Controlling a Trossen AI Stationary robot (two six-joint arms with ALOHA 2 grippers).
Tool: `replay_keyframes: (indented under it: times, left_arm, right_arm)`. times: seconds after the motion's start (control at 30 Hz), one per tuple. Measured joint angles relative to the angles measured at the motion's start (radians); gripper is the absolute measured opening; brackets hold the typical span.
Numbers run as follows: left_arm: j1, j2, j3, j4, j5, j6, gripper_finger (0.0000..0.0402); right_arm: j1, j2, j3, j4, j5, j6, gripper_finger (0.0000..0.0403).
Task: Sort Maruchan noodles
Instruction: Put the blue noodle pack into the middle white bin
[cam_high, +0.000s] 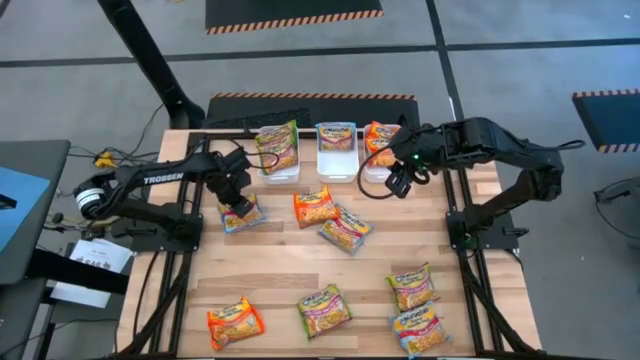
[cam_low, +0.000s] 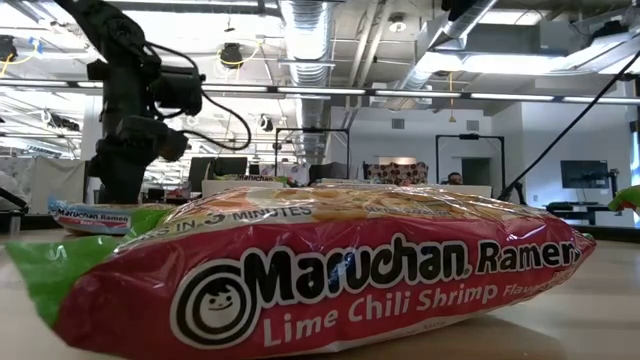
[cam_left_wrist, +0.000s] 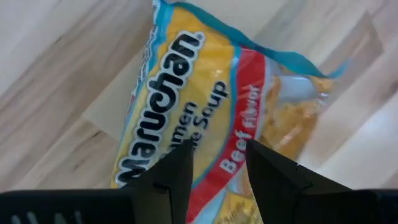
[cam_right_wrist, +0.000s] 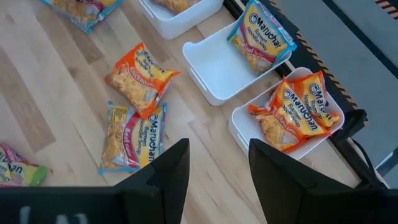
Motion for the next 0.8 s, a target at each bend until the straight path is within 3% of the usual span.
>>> replay_keyframes:
  times: [0.37, 0.47, 0.63, 0.8]
  left_arm:
    - [-0.001, -0.005, -0.099, 0.089, 0.005, -0.047, 0.0126]
    - [-0.002, -0.005, -0.099, 0.095, 0.003, -0.046, 0.01]
    - [-0.002, -0.003, -0.103, 0.122, 0.012, -0.045, 0.0017]
    - [-0.016, -0.001, -0.097, 0.144, 0.037, -0.047, 0.0002]
  right_arm:
    - [-0.025, 0.0, 0.0, 0.041, -0.022, 0.001, 0.0169]
    - [-0.035, 0.0, 0.0, 0.055, -0.022, 0.003, 0.0158]
    - [-0.045, 0.0, 0.0, 0.074, -0.022, 0.002, 0.0145]
    - [-0.045, 0.0, 0.0, 0.073, -0.022, -0.001, 0.0138]
